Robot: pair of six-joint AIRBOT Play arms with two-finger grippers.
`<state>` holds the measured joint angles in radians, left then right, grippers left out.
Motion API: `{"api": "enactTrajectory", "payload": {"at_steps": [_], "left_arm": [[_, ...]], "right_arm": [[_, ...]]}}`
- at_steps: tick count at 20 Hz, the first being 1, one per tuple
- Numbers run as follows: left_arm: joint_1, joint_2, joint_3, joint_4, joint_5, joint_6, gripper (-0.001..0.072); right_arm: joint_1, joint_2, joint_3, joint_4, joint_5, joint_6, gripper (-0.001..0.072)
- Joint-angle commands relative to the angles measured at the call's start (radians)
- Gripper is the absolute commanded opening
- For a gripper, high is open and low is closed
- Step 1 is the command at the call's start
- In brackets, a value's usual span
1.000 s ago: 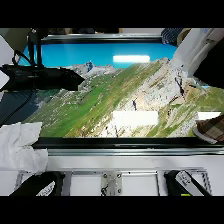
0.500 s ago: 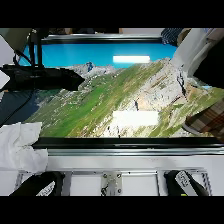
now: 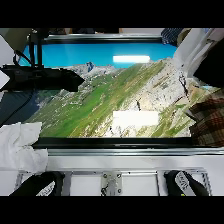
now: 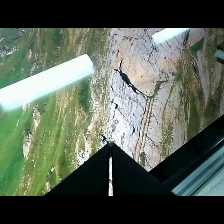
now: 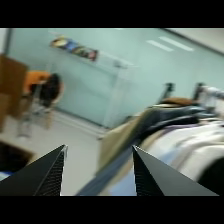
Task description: Fold the clothes and pants, and hang the long-sleeved shirts on hangers.
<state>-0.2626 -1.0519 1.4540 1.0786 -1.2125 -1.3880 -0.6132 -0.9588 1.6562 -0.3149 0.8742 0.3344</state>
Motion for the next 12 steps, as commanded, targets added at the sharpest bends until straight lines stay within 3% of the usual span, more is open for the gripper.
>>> {"api": "enactTrajectory", "payload": {"at_steps": [1, 7, 12], "left_arm": [[0.000, 0.000, 0.000, 0.000, 0.000, 0.000, 0.0020], [0.001, 0.029, -0.008, 0.056, 0.005, -0.001, 0.0020], [0.001, 0.133, -0.164, 0.106, 0.125, -0.008, 0.0020]], "right_arm": [[0.238, -0.078, 0.000, -0.008, 0.249, 0.052, 0.0474], [0.816, -0.335, 0.000, -0.142, 0.210, 0.063, 0.0474], [1.051, -0.501, 0.000, -0.142, 0.098, 0.063, 0.0473]]}}
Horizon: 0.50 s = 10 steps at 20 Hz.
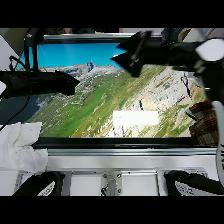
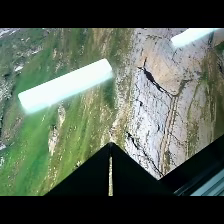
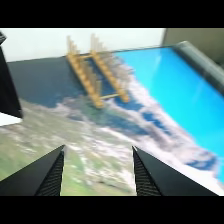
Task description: Fold the clothes and pants, and hang the long-sleeved shirts on hangers.
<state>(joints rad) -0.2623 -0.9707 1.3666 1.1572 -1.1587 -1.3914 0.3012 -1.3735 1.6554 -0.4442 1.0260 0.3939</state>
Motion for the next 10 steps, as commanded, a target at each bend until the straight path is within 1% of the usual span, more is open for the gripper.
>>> {"api": "enactTrajectory", "payload": {"at_steps": [1, 4, 5, 6, 7, 10], "left_arm": [[0.000, 0.073, -0.106, 0.027, 0.100, -0.004, 0.0020], [0.000, 0.113, -0.153, 0.027, 0.153, -0.004, 0.0020], [0.000, 0.124, -0.164, 0.027, 0.164, -0.004, 0.0020], [0.000, 0.135, -0.178, 0.027, 0.177, -0.004, 0.0020], [0.000, 0.144, -0.190, 0.026, 0.186, -0.004, 0.0020], [0.000, 0.155, -0.206, 0.026, 0.191, -0.004, 0.0020]], "right_arm": [[0.153, -0.099, 0.001, -0.012, -0.061, 0.003, 0.0473], [0.164, -0.109, 0.001, -0.012, -0.059, 0.004, 0.0462], [0.162, -0.108, 0.001, -0.008, -0.053, 0.004, 0.0337], [0.161, -0.108, 0.001, -0.005, -0.045, 0.003, 0.0113], [0.161, -0.108, 0.001, -0.005, -0.045, 0.003, 0.0031], [0.161, -0.108, 0.001, -0.005, -0.046, 0.003, 0.0030]]}}
